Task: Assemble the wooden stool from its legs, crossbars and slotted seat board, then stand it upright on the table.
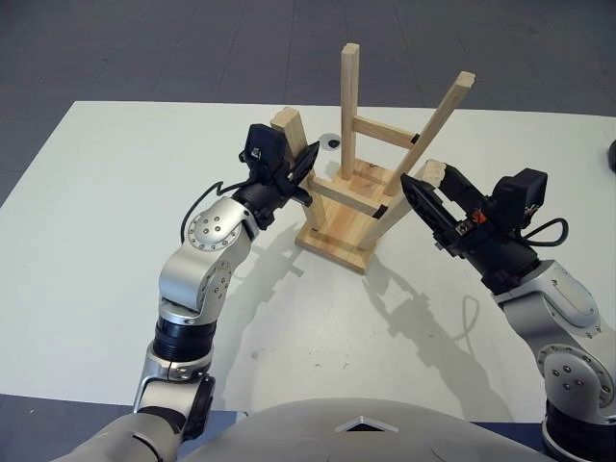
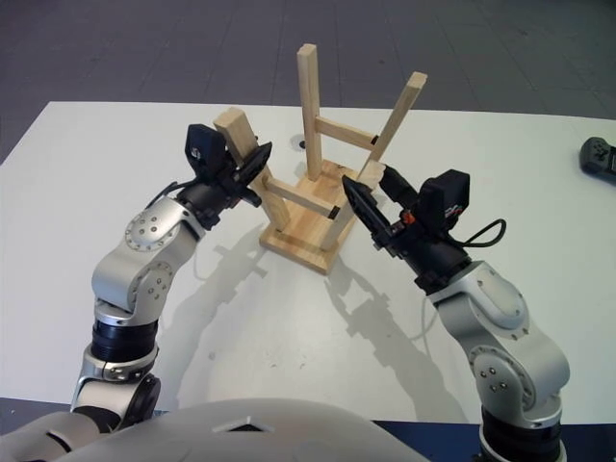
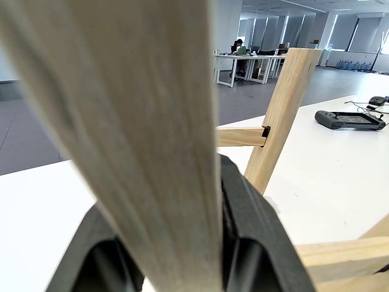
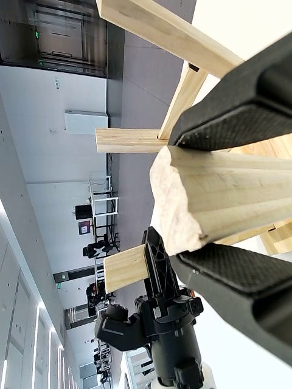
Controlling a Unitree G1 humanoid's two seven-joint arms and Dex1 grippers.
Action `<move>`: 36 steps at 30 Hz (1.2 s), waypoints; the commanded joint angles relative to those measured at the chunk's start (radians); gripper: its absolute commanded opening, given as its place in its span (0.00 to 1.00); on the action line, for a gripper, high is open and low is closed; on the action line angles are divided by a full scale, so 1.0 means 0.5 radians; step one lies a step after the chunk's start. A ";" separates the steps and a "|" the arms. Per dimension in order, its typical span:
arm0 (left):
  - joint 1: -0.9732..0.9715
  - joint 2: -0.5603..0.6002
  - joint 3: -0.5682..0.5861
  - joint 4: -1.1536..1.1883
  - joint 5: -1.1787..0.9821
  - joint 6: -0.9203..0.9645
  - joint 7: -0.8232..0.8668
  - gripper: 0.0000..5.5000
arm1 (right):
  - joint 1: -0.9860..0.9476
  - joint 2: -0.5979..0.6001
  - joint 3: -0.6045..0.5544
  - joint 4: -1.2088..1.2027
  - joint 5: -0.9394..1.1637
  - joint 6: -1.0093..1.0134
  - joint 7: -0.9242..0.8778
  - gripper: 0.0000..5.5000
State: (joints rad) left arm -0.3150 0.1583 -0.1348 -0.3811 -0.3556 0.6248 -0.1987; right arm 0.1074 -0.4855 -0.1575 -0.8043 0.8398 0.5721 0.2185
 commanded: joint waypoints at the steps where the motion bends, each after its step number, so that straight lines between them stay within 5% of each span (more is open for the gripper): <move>1: -0.165 -0.265 0.146 0.027 -0.272 0.093 0.035 0.35 | -0.095 0.020 -0.012 0.087 0.052 0.052 -0.030 0.40; 7: -0.463 -0.280 0.354 -0.011 -0.516 0.260 0.096 0.54 | -0.095 0.004 -0.067 0.116 0.092 0.055 0.004 0.40; 21: -0.440 -0.066 0.339 0.057 -0.456 0.439 0.122 0.98 | -0.114 0.010 -0.140 0.146 0.119 0.057 -0.048 0.86; 24: -0.434 -0.052 0.323 0.018 -0.449 0.463 0.122 0.98 | -0.120 0.011 -0.140 0.154 0.113 0.059 -0.050 0.95; 36: -0.527 -0.039 0.253 -0.074 -0.429 0.538 0.154 0.62 | -0.105 0.017 -0.132 0.145 0.081 0.056 -0.063 0.61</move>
State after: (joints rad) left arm -0.5825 0.1193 0.0127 -0.4093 -0.5855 0.8677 -0.1197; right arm 0.0541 -0.4753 -0.2162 -0.7284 0.8865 0.5911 0.1953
